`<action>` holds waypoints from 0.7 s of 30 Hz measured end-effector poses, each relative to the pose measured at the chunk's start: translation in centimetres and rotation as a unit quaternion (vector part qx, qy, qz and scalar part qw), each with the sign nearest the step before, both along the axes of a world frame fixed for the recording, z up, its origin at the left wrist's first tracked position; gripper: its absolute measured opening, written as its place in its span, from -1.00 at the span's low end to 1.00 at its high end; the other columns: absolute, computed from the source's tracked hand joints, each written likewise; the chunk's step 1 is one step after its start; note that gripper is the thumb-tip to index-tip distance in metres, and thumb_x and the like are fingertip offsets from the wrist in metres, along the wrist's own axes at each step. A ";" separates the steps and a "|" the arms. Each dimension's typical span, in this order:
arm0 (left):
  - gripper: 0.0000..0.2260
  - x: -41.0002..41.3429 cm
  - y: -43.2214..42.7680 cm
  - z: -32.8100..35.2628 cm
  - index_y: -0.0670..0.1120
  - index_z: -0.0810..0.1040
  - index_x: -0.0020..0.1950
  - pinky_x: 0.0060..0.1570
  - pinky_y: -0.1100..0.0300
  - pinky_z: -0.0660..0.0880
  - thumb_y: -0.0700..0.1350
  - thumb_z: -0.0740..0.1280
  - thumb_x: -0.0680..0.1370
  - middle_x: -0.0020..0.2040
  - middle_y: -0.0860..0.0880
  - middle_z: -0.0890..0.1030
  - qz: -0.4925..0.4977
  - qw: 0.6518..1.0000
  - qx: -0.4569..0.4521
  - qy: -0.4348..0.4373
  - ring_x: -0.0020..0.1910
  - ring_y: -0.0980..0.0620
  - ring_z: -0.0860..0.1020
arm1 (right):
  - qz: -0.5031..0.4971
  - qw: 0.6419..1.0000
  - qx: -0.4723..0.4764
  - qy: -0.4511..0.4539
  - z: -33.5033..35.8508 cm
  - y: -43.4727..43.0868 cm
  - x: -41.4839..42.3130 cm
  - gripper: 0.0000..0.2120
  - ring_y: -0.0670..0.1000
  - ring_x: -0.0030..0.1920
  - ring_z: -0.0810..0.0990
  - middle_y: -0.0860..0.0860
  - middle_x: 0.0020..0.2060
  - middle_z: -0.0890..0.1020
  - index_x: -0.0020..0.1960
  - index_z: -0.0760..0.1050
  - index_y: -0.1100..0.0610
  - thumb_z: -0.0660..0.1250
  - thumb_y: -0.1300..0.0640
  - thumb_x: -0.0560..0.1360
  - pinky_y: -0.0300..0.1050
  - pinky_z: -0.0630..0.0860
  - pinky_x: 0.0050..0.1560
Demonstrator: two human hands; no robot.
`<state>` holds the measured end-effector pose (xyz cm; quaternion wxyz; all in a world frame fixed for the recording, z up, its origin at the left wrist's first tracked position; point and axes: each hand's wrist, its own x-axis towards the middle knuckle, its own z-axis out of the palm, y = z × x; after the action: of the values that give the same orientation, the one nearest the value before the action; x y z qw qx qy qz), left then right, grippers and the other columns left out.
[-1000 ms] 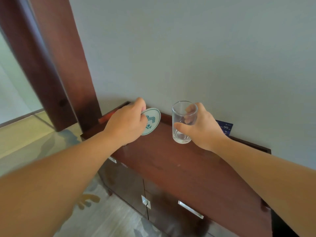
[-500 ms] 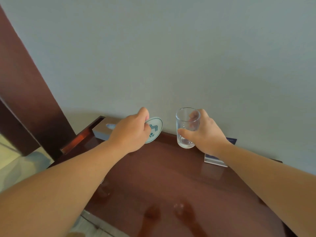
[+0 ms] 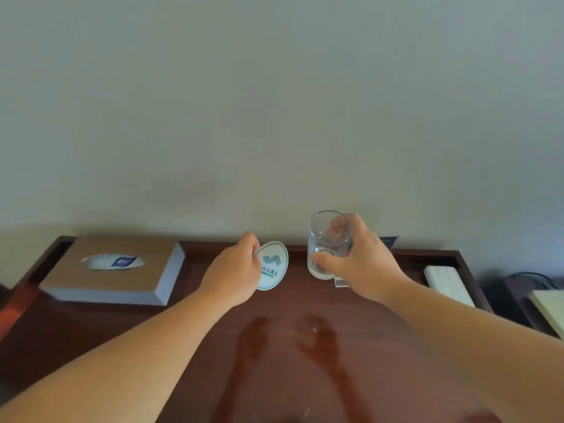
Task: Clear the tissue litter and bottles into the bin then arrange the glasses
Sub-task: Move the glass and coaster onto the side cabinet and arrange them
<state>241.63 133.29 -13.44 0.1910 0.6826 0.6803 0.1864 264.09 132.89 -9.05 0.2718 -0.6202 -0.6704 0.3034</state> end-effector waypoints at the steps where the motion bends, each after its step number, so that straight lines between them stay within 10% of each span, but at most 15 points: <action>1: -0.92 0.2 0.8 -0.8 -0.03 0.34 -0.03 -0.33 0.04 0.38 -0.17 0.09 0.58 -0.20 -0.04 0.55 -0.002 1.000 -0.017 -0.016 -0.22 -0.15 0.53 | -0.011 1.000 -0.007 -0.005 -0.4 -0.1 0.0 -0.48 -0.16 -0.10 0.55 -0.21 -0.04 0.55 0.14 0.32 -0.11 0.48 -0.17 0.30 -0.11 0.51 -0.06; 21: -0.84 4.5 7.0 -10.6 -0.07 0.48 0.01 -0.47 0.18 0.57 -0.25 0.14 0.59 -0.08 -0.18 0.60 0.177 0.909 -0.224 -0.303 -0.40 -0.03 0.56 | -0.067 0.996 -0.053 0.019 -7.2 1.5 -0.8 -0.47 -0.19 -0.15 0.61 -0.33 0.02 0.53 0.14 0.31 -0.20 0.52 -0.14 0.29 -0.26 0.51 -0.11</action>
<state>246.08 140.26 -24.02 0.4994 0.4011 0.7234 0.2577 263.30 134.37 -16.21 0.2714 -0.6713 -0.6049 0.3313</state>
